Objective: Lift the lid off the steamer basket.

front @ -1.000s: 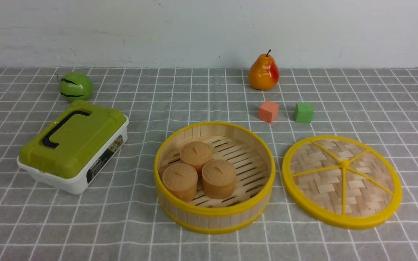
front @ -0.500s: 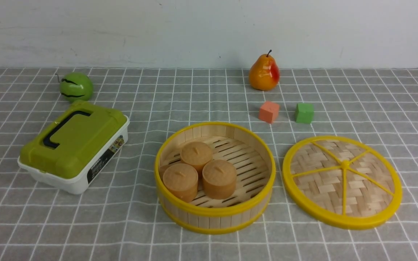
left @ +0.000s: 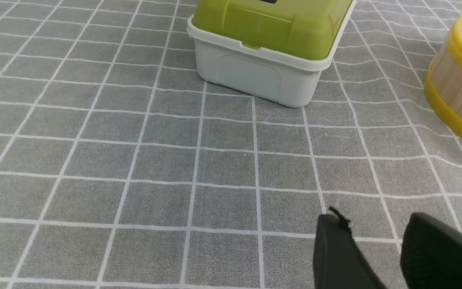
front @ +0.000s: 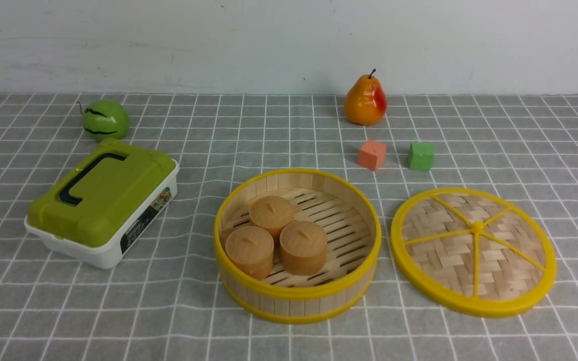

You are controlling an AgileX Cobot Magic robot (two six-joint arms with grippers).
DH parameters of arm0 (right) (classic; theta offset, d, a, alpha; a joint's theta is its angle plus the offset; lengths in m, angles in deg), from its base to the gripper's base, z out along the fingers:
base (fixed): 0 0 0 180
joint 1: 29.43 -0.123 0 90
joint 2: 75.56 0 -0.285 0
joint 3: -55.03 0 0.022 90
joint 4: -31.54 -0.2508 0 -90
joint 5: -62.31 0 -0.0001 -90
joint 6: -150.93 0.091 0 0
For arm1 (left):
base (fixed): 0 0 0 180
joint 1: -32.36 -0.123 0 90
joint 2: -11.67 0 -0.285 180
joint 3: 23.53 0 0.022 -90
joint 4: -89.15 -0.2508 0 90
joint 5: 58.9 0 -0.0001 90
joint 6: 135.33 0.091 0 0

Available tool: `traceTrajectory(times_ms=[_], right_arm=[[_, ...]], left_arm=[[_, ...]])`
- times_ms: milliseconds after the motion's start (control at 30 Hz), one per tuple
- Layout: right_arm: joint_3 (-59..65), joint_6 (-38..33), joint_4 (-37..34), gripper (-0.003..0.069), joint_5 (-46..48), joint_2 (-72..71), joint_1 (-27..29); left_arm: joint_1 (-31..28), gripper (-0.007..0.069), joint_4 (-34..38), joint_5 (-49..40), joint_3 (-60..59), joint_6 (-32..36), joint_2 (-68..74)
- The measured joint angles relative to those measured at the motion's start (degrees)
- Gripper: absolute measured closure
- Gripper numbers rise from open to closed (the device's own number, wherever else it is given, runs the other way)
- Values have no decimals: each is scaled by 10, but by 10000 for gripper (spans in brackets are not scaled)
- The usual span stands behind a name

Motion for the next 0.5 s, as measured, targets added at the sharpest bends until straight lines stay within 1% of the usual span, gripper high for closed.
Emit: traceTrajectory(times_ms=[500], right_arm=[[0,0,-9,612,0,0,1]], left_arm=[[0,386,0,0,0,0,0]])
